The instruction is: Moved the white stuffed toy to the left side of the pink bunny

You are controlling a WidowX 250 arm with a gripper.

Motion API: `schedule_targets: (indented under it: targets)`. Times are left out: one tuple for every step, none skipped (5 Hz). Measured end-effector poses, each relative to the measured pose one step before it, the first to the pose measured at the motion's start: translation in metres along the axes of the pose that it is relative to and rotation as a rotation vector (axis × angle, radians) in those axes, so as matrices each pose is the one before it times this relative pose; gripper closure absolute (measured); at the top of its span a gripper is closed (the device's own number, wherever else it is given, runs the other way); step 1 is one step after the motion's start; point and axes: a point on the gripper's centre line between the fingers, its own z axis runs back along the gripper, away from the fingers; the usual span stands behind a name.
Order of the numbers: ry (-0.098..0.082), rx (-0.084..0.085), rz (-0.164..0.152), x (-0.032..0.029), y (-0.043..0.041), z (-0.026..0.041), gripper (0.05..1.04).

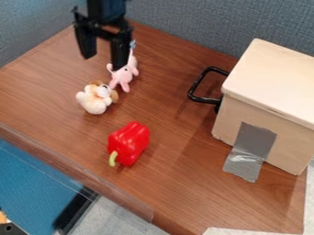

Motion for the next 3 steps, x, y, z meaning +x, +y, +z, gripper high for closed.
schedule_targets:
  targets:
    - [-0.0129,0.0711,-0.008,-0.00803,0.00992,-0.02127,0.083]
    - [0.0436,0.0662,0.0116,-0.00386,0.01683,-0.0332,0.083]
    - [0.0163,0.0471,-0.0002,-0.00293,0.00583,-0.01225,0.083]
